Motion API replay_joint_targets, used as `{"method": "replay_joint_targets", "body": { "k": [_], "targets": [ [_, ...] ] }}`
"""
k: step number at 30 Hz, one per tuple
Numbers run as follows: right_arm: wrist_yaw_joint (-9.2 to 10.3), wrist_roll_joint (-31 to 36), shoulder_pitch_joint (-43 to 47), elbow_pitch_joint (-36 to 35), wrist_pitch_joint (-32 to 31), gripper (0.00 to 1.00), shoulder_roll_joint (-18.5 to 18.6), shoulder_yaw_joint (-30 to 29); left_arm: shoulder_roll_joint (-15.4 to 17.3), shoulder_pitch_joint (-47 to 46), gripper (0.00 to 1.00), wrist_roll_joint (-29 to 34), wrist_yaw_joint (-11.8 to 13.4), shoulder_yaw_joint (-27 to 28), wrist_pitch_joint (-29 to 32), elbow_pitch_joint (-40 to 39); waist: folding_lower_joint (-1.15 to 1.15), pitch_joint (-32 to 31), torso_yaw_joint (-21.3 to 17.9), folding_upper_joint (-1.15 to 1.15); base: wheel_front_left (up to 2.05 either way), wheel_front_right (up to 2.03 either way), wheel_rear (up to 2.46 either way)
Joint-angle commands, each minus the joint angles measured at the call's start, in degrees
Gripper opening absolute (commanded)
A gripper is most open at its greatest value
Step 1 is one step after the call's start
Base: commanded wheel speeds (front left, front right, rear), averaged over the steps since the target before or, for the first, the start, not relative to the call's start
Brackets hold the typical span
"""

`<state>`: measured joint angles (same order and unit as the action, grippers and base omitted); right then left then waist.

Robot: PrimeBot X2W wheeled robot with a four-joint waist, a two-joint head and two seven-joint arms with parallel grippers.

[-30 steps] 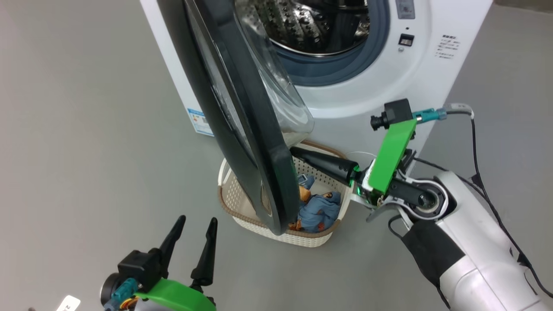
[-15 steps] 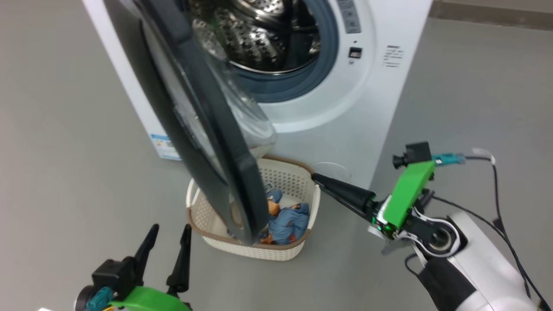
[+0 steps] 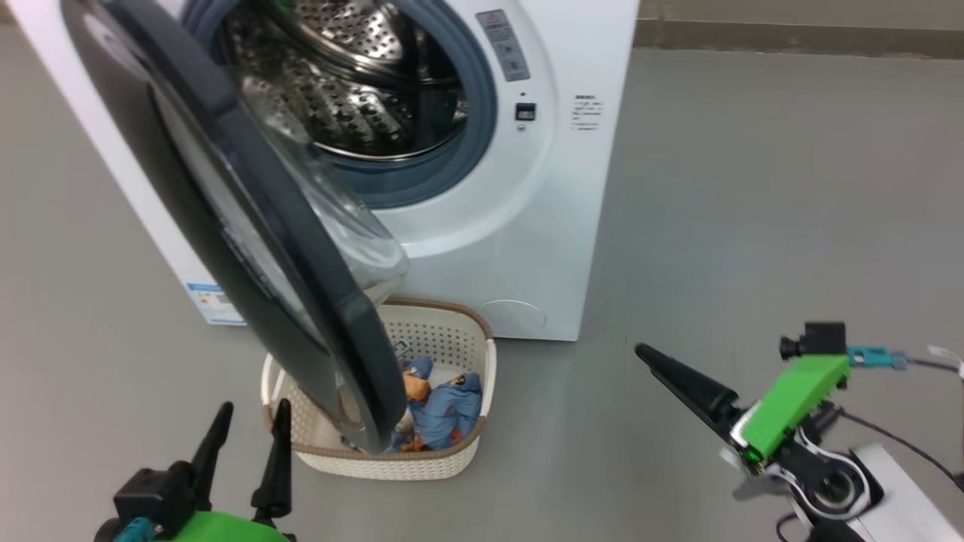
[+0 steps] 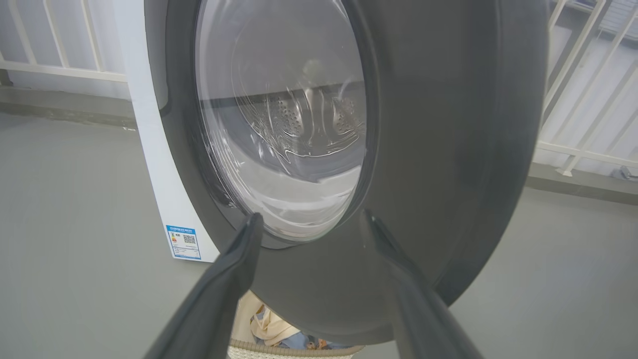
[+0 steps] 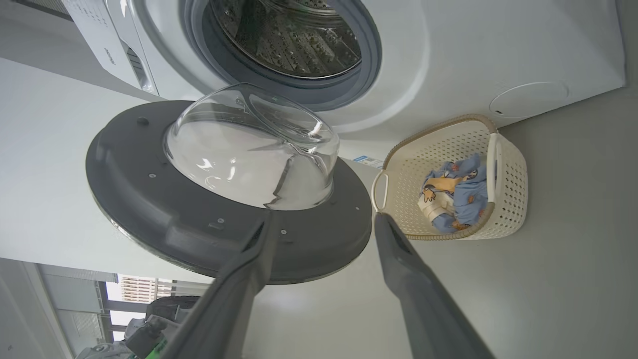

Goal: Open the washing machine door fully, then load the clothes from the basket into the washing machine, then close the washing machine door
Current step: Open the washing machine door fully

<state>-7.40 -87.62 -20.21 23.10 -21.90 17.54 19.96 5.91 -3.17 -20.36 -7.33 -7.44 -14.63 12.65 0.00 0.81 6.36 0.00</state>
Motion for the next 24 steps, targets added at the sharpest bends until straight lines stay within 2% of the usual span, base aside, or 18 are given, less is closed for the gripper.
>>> {"method": "replay_joint_targets", "body": {
  "k": [1,6,11,17,24],
  "targets": [
    [-0.09,1.37,0.88,-1.91,1.15,1.0,1.05,0.71,1.29,-0.59,1.0,0.44,-0.15,2.62,-0.37,-1.77,0.0,-0.33,-1.5,0.0,0.0,0.0,0.0],
    [-0.09,2.83,3.03,-2.56,4.18,1.0,3.27,1.27,1.48,-0.29,1.0,0.5,-0.15,3.98,-0.37,-2.19,0.0,-0.38,-2.9,0.0,0.0,0.0,0.0],
    [-0.09,5.25,5.41,-3.56,9.76,1.0,6.02,2.33,1.73,0.07,1.0,0.52,-0.15,5.08,-0.37,-2.63,0.0,-0.25,-4.2,0.0,0.0,0.0,0.0],
    [-0.09,9.09,7.43,-3.78,19.29,1.0,9.15,4.76,1.68,0.22,1.0,0.53,-0.15,6.69,-0.37,-2.62,0.0,-0.13,-5.02,0.0,0.0,0.0,0.0],
    [-0.09,14.8,7.93,-1.43,33.13,1.0,12.11,9.4,1.62,0.51,1.0,0.82,-0.15,7.88,-0.37,-2.92,0.0,-0.36,-5.25,0.0,0.0,0.0,0.0]
  ]
}}
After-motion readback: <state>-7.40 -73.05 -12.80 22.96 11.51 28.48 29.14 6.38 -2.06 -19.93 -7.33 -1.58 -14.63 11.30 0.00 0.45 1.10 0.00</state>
